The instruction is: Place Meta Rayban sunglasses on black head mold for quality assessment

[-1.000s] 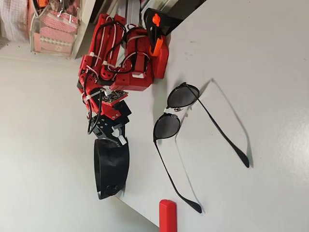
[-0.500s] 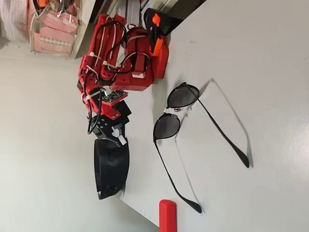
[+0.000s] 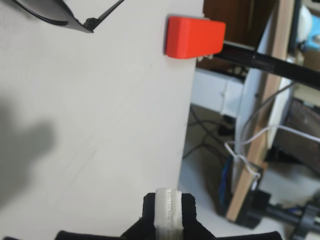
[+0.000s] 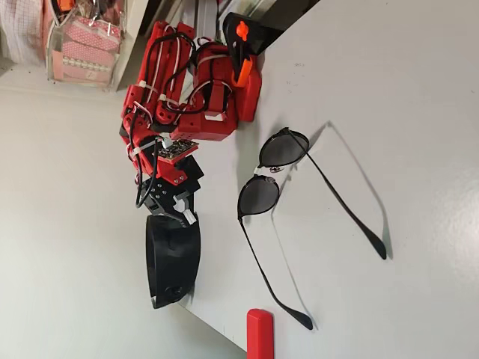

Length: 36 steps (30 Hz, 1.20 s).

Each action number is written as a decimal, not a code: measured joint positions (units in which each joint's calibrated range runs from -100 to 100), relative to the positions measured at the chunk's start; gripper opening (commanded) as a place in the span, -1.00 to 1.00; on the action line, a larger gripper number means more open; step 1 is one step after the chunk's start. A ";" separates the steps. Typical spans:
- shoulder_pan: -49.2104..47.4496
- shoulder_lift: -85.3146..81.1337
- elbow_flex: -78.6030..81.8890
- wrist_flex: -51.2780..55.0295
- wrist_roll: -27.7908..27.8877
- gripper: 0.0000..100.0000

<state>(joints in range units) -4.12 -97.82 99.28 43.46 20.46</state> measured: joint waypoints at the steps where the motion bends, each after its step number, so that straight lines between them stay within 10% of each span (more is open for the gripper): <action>1: 0.00 0.00 0.00 0.00 0.00 -1.00; 36: 3.48 0.00 0.00 0.00 0.00 -1.00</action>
